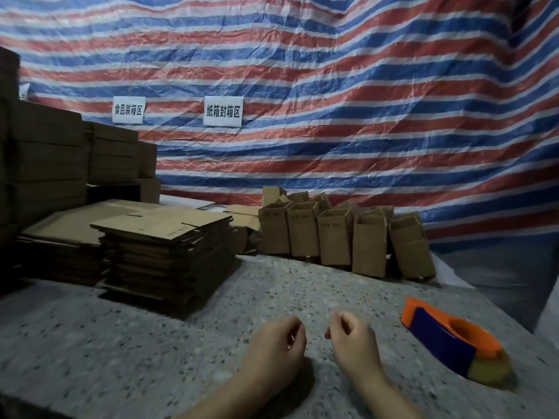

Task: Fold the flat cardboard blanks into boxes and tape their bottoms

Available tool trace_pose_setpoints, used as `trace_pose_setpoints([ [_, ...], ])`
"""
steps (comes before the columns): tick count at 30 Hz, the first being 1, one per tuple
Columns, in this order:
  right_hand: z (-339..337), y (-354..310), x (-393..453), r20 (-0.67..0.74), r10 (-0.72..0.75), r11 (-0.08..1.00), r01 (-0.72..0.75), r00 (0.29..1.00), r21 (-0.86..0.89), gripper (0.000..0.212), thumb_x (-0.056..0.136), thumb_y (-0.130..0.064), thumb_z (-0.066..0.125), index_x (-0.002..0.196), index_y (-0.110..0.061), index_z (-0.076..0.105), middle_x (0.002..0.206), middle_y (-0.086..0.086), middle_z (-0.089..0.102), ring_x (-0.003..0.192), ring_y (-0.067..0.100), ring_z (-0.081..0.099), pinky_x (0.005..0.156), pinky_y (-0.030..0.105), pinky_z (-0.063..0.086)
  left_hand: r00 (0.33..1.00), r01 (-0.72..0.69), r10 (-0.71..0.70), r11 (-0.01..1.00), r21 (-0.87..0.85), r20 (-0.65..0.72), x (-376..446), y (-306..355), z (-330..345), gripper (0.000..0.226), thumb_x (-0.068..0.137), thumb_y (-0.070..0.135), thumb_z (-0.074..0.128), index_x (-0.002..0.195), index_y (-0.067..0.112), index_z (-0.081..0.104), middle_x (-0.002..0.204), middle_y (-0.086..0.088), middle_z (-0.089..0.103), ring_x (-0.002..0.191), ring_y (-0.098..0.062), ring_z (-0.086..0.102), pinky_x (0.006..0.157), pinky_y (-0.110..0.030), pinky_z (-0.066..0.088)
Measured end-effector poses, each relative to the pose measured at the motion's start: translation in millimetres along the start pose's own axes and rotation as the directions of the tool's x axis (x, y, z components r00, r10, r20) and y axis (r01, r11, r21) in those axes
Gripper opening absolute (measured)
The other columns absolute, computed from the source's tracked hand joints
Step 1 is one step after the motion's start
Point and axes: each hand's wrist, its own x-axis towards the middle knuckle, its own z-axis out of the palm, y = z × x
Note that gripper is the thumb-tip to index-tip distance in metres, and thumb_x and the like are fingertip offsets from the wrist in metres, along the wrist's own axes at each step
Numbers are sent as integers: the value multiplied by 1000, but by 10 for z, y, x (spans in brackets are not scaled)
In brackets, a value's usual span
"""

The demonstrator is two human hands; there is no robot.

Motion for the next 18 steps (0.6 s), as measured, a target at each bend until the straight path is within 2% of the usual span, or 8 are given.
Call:
trace_pose_setpoints([
  [3,-13,-120,40,86,-103,993,107,991,-43,28,101,-25,57,74,-18,61,58,-10,56,53,1,51,49,16,38,996,-48,48,999,8,-71,166,-6,-164,11,97,32,51,93,31,61,85,18,57,80,-1,54,72,-21,48],
  [5,-11,-300,141,125,-165,982,175,978,-69,15,102,-29,57,88,-30,62,74,-21,60,69,-6,57,58,6,41,985,-74,89,991,109,-147,367,-78,-420,19,98,33,51,113,28,61,104,17,56,97,-1,52,85,-18,45],
  [6,-2,-410,205,147,-188,976,202,971,-83,7,102,-32,55,101,-32,62,90,-24,61,81,-10,57,65,3,40,975,-71,107,981,182,-195,483,-136,-586,27,97,34,52,122,24,59,116,11,57,108,-6,51,94,-23,43],
  [7,19,-505,294,169,-222,966,240,960,-96,18,103,-35,53,117,-29,62,106,-21,60,95,-10,55,74,4,39,962,-58,127,960,274,-242,596,-208,-765,35,96,37,52,128,22,56,126,5,55,119,-11,48,103,-29,40],
  [9,90,-729,489,212,-265,954,288,941,-84,39,104,-38,49,139,-23,53,131,-11,55,120,2,50,93,16,38,951,13,132,887,462,-280,792,-395,-1133,51,95,47,52,138,21,47,143,-2,46,136,-21,36,114,-40,27],
  [12,269,-1041,771,255,-288,946,316,923,-75,53,104,-43,46,151,-21,39,153,-3,42,141,15,38,108,32,35,970,155,7,748,645,-242,982,-740,-1599,68,95,59,42,150,21,31,159,-8,27,149,-26,17,121,-45,13],
  [14,414,-1197,936,283,-270,946,309,920,-100,58,103,-47,44,154,-22,34,159,0,36,146,19,33,116,39,33,968,229,-76,650,725,-237,1039,-954,-1811,71,96,62,36,151,20,29,161,-11,24,150,-28,15,122,-46,11],
  [18,660,-1362,1160,316,-252,932,317,915,-176,61,103,-51,42,154,-21,34,160,3,35,145,24,34,118,44,32,942,328,-259,572,751,-214,1037,-1235,-2020,68,94,68,29,139,20,45,146,-9,46,137,-27,39,113,-48,29],
])
